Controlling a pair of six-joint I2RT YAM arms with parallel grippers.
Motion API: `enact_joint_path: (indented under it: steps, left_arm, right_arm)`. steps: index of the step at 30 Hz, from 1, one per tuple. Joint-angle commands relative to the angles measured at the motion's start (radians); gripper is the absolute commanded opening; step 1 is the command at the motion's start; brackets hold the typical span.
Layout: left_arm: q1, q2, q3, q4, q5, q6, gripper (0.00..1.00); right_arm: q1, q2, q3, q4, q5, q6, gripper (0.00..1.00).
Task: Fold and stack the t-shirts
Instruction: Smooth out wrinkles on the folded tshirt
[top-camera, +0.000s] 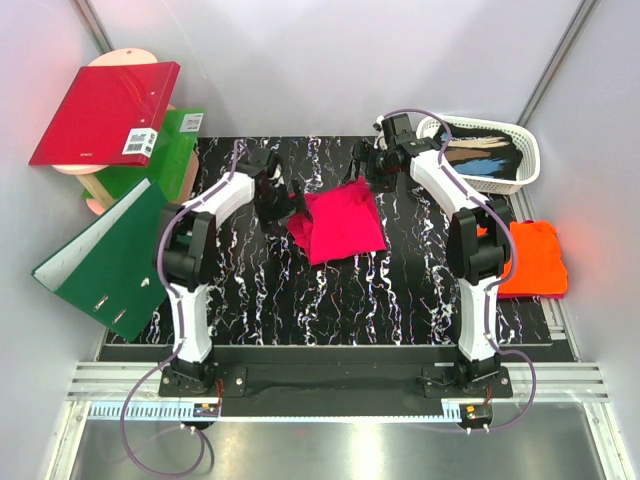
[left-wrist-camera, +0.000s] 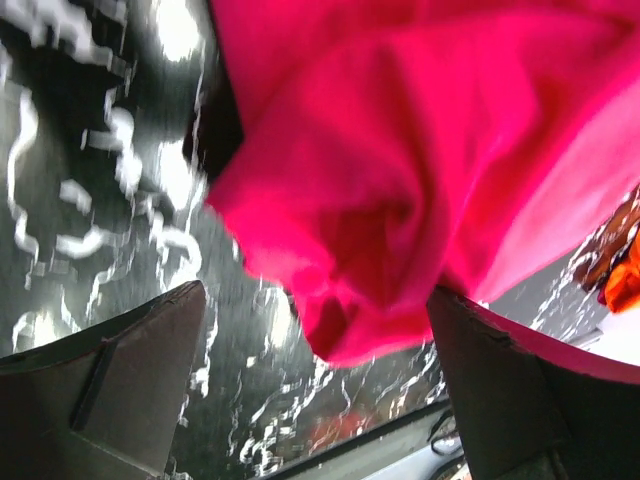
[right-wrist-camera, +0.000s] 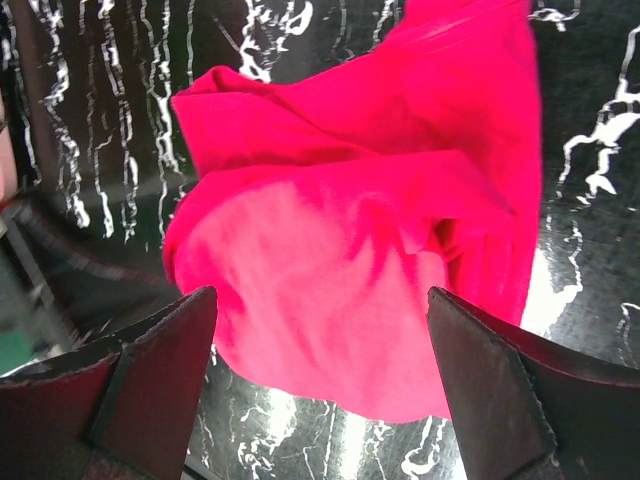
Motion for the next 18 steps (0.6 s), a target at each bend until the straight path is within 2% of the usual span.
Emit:
enact_joint_path:
  steps: [1,5,6,8,9,11,13,18]
  left_arm:
    - [0.003,0.065,0.129,0.063,0.000,-0.025,0.95]
    - [0.000,0.135,0.214,0.080,0.041,-0.036,0.85]
    - [-0.003,0.143,0.243,0.085,0.050,-0.039,0.73]
    - [-0.006,0.160,0.264,0.093,0.075,-0.042,0.57]
    - [-0.011,0.163,0.281,0.102,0.082,-0.042,0.39]
    - [-0.014,0.165,0.289,0.106,0.093,-0.044,0.16]
    - [-0.016,0.162,0.289,0.116,0.101,-0.050,0.00]
    - [-0.014,0.116,0.265,0.186,0.165,-0.048,0.00]
  right_arm:
    - [-0.002,-0.048,-0.007,0.026,-0.047,0.001,0.92]
    - [-0.002,-0.051,-0.023,0.026,-0.055,-0.001,0.92]
    - [0.000,-0.049,-0.023,0.026,-0.056,-0.004,0.92]
    - [0.000,-0.046,-0.020,0.026,-0.061,-0.005,0.92]
    - [0.000,-0.043,-0.020,0.028,-0.061,-0.004,0.92]
    - [-0.002,-0.040,-0.020,0.026,-0.067,-0.005,0.92]
    - [0.000,-0.033,-0.020,0.025,-0.072,-0.005,0.92]
    - [0.001,-0.016,-0.024,0.023,-0.087,-0.005,0.92]
